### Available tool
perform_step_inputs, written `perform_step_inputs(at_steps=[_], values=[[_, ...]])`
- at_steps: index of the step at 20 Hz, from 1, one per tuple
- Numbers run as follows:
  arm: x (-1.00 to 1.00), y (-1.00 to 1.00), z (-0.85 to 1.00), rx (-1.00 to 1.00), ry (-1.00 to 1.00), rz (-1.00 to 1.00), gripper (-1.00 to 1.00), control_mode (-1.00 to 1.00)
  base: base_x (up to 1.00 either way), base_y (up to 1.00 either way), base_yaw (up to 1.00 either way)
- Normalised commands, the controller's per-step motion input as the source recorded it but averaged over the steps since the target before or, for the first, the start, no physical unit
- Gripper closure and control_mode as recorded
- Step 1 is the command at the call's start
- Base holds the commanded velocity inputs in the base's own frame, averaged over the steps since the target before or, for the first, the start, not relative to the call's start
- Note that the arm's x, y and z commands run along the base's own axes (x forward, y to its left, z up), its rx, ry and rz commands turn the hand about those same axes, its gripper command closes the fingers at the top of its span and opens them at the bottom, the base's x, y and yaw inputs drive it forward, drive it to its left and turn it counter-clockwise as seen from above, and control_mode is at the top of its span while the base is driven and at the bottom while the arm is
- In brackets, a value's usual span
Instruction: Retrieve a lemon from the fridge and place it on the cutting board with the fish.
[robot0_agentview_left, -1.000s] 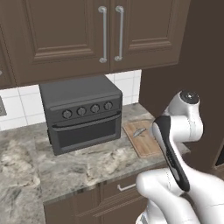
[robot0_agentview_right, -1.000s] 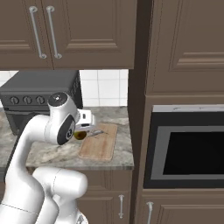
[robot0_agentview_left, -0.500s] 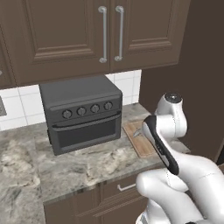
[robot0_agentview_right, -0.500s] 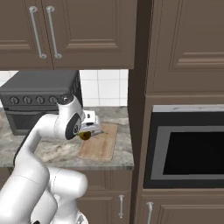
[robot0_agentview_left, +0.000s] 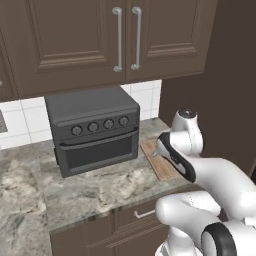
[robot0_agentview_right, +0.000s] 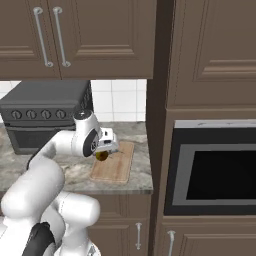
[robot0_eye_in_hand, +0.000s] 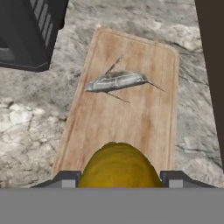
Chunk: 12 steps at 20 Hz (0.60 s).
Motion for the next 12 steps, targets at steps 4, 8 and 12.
perform_step_inputs(at_steps=[4, 8, 12], values=[[0.33, -0.1, -0.42, 0.0, 0.0, 0.1, 1.0, -1.0, 0.0, 0.0, 0.0], [0.27, -0.1, -0.36, 0.0, 0.0, 0.1, 1.0, -1.0, 0.0, 0.0, 0.0], [0.38, -0.01, -0.26, -0.01, 0.01, 0.04, 1.0, -1.0, 0.0, 0.0, 0.0]])
